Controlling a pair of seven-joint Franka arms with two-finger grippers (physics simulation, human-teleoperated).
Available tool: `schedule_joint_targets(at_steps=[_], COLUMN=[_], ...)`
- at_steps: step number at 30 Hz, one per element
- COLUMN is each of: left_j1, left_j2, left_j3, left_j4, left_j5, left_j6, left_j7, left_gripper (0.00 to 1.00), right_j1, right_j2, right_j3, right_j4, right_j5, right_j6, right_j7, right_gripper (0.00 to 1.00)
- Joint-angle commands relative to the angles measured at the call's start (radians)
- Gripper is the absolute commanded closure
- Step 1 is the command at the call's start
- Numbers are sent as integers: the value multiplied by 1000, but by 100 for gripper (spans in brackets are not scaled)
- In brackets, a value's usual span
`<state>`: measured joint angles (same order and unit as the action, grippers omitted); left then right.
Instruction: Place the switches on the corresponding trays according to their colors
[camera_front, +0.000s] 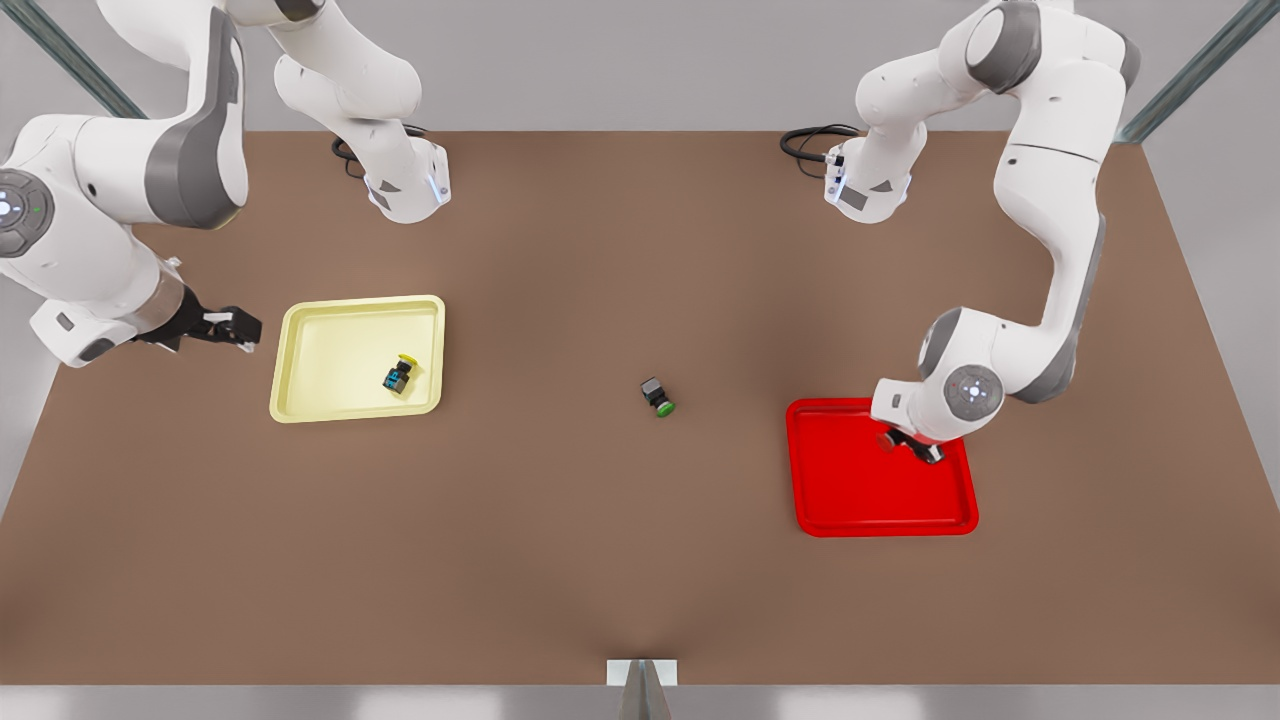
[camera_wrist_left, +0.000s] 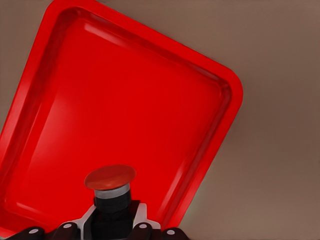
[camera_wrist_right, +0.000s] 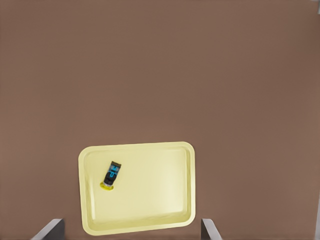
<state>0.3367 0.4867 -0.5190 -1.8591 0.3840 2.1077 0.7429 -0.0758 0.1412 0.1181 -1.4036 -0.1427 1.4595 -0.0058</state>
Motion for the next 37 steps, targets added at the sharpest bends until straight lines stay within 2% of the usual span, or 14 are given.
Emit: schedule_joint_targets(at_steps=[1, 8, 9, 17, 21, 23, 25, 27, 29, 30, 31, 33, 34, 37], left_j1=[2, 11, 2, 7, 19, 19, 19, 16, 8, -59, -232, -433, -420, -374], left_j2=[9, 92, 113, 95, 41, -22, -102, -148, -206, -258, -324, -364, -362, -356], left_j3=[1, 40, 40, 39, 33, 25, -10, -85, -119, -40, 210, 528, 567, 583], left_j4=[-3, 17, 26, 37, 58, 103, 207, 371, 440, 446, 456, 451, 455, 478], left_j5=[-119, -7, 3, 12, 6, -7, -132, -132, -134, -137, -224, -303, -309, -396], left_j6=[3, 133, 144, 133, 109, -1, -244, -529, -680, -727, -744, -782, -782, -790], left_j7=[4, -30, -54, -65, -57, -59, -135, -470, -775, -830, -827, -820, -807, -807], left_gripper=[51, 49, 0, 0, 0, 0, 0, 0, 0, 0, 0, 0, 0, 0], right_j1=[-1, -1, -1, -2, -2, -2, -2, -2, -2, -2, -2, -2, -2, -2], right_j2=[0, -2, -2, -2, -2, -2, -3, -3, -3, -3, -3, -3, -3, -3], right_j3=[0, 0, 0, 0, 0, 0, 0, 0, 0, 0, 2, 0, 0, 0], right_j4=[0, -5, -6, -9, -9, -9, -9, -6, -6, -6, -6, -8, -8, -9], right_j5=[0, 0, 0, 2, 2, 2, 2, 2, 2, 2, 2, 2, 2, 2], right_j6=[-1, -7, -7, -7, -7, -7, -7, -16, -18, -18, -18, -18, -18, -18], right_j7=[0, 1, 1, -2, -3, -3, 0, 3, 3, 3, 3, 3, 3, 3], right_gripper=[0, 0, 0, 0, 0, 0, 0, 0, 0, 0, 0, 0, 0, 0])
